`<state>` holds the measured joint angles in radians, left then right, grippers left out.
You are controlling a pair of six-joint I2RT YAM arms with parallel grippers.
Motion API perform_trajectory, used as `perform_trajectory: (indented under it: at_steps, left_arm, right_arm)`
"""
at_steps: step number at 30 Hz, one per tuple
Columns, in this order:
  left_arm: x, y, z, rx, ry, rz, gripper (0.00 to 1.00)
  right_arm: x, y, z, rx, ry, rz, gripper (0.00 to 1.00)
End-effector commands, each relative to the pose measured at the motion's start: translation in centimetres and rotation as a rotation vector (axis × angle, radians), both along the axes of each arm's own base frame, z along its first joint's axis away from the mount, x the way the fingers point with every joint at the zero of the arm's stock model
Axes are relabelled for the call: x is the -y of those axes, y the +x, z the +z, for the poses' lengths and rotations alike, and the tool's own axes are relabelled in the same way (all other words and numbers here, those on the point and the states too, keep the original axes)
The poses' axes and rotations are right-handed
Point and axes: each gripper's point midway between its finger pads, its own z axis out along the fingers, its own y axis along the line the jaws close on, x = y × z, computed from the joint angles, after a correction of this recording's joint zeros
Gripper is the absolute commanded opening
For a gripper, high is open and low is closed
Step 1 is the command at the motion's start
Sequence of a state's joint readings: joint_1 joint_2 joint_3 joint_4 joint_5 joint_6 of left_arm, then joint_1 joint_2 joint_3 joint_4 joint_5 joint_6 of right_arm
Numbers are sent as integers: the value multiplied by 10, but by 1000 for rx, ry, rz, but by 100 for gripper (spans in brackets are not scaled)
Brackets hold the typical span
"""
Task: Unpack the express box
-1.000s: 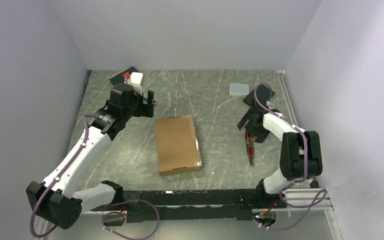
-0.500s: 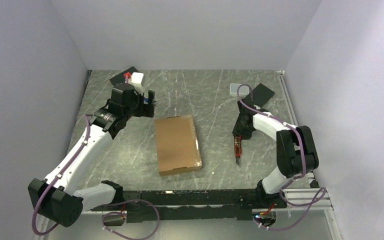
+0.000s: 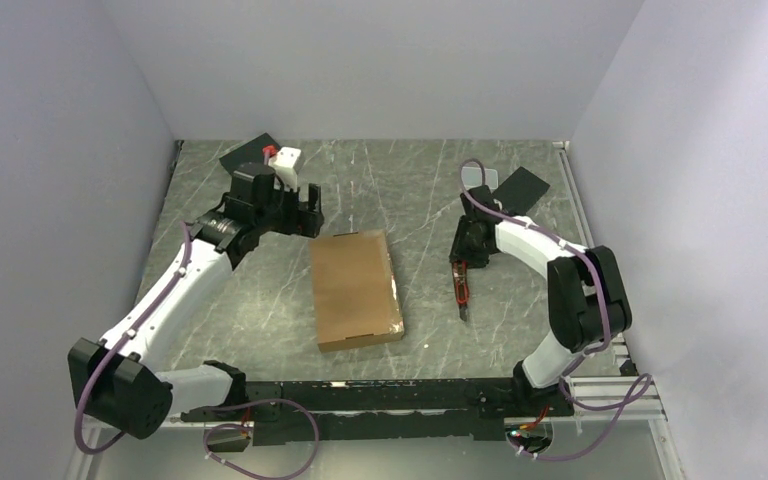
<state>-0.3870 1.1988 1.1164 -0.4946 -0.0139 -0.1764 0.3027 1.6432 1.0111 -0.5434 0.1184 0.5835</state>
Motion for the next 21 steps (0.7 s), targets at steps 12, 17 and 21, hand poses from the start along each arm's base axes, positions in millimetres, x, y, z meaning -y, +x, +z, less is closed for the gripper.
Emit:
perform_trajectory:
  at_steps: [12, 17, 21]
  left_arm:
    - [119, -44, 43, -15, -460, -609, 92]
    - [152, -50, 44, -112, -615, -662, 96]
    - [168, -30, 28, -250, -638, -496, 96]
  right_arm:
    - [-121, 20, 162, 410, 718, 102, 0]
    - [-135, 8, 177, 441, 762, -4, 0]
    - [-133, 6, 180, 440, 777, -100, 0]
